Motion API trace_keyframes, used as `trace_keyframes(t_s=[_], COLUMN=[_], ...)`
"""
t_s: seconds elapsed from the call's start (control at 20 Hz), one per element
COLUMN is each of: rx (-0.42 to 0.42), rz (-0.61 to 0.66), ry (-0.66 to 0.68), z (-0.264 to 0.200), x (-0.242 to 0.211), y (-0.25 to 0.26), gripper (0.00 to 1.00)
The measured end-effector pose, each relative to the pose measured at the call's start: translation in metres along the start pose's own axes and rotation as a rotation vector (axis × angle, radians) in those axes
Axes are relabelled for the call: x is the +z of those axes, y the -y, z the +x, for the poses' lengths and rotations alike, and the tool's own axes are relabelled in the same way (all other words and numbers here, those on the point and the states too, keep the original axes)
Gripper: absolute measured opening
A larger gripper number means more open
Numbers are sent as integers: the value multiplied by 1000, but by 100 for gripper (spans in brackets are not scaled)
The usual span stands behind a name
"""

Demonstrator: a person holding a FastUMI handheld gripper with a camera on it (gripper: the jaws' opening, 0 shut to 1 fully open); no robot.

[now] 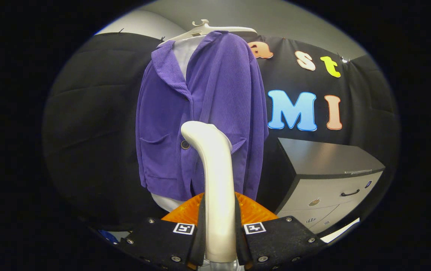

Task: Iron the clothes twice with a garment steamer, once on the left side and once on the right side.

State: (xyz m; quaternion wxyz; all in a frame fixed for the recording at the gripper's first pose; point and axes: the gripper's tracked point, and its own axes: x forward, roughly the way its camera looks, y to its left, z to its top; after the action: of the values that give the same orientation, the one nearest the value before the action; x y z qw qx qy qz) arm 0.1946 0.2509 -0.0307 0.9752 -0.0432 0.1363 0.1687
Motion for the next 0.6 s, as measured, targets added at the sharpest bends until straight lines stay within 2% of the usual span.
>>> trace_keyframes(t_s=[0.6], rx=[-4], rz=[-20], ry=[-147], z=[7], x=[-80], y=[-3], gripper=[33])
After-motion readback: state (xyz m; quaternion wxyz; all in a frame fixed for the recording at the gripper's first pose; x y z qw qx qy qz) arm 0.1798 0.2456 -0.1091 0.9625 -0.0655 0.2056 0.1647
